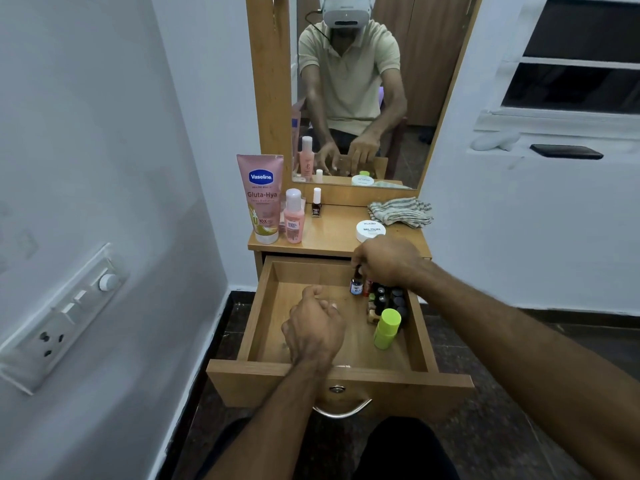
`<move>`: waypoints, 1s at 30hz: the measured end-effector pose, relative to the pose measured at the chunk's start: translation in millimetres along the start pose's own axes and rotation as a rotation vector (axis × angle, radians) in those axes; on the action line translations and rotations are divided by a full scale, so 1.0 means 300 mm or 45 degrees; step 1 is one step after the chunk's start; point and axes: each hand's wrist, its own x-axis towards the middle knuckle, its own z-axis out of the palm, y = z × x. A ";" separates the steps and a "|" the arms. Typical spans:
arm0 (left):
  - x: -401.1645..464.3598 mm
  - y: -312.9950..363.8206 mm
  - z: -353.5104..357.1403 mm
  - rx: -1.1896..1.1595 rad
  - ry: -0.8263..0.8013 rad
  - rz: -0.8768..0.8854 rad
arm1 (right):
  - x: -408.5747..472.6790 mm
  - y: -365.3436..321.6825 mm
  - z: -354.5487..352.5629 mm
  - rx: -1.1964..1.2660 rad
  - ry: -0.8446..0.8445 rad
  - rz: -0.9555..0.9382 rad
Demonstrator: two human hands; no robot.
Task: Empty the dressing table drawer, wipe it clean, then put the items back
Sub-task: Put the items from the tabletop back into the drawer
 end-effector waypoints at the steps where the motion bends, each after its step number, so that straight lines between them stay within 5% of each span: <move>1: -0.001 0.001 -0.001 0.004 -0.003 -0.001 | 0.008 0.003 0.025 -0.007 -0.013 0.012; 24: -0.002 0.003 -0.007 0.004 -0.033 -0.008 | 0.050 0.010 0.159 -0.079 -0.066 0.036; 30: -0.003 0.007 -0.007 -0.028 -0.038 -0.026 | 0.066 0.037 0.074 0.244 0.441 0.120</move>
